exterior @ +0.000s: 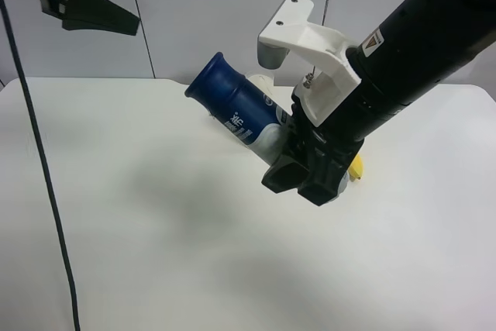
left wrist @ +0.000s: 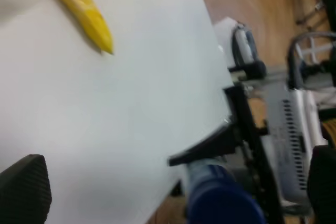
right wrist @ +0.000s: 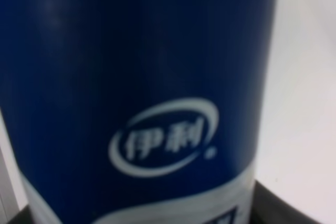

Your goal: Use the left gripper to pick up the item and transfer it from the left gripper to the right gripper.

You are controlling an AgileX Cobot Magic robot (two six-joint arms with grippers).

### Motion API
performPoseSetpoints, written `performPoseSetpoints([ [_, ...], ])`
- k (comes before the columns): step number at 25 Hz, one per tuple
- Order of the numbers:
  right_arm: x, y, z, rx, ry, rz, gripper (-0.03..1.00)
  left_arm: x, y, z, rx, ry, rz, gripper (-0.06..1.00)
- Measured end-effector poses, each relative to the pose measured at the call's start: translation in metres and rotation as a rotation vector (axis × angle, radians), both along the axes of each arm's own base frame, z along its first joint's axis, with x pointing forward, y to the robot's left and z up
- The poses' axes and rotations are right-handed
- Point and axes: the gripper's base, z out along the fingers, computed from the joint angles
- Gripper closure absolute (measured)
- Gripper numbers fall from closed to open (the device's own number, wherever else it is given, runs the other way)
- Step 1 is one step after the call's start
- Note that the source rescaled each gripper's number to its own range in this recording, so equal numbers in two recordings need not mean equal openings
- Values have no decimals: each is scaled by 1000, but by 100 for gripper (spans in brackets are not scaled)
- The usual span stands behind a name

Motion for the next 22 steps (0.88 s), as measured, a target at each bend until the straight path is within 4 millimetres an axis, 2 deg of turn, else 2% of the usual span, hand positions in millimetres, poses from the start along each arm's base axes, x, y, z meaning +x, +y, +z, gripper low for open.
performPoseSetpoints([
  [3,0,0,0,0,0,0,96,-7,28,11,60,-51,80,-4],
  [6,0,0,0,0,0,0,96,-21,46,28,97,-123,137,-4],
  [11,0,0,-1,-1,1,0,96,-51,50,52,167,-226,158,-4],
  [16,0,0,-1,-2,2,0,97,-86,59,67,331,-273,238,-4],
  [22,0,0,-1,-2,2,0,96,-146,71,96,517,-434,411,-4],
])
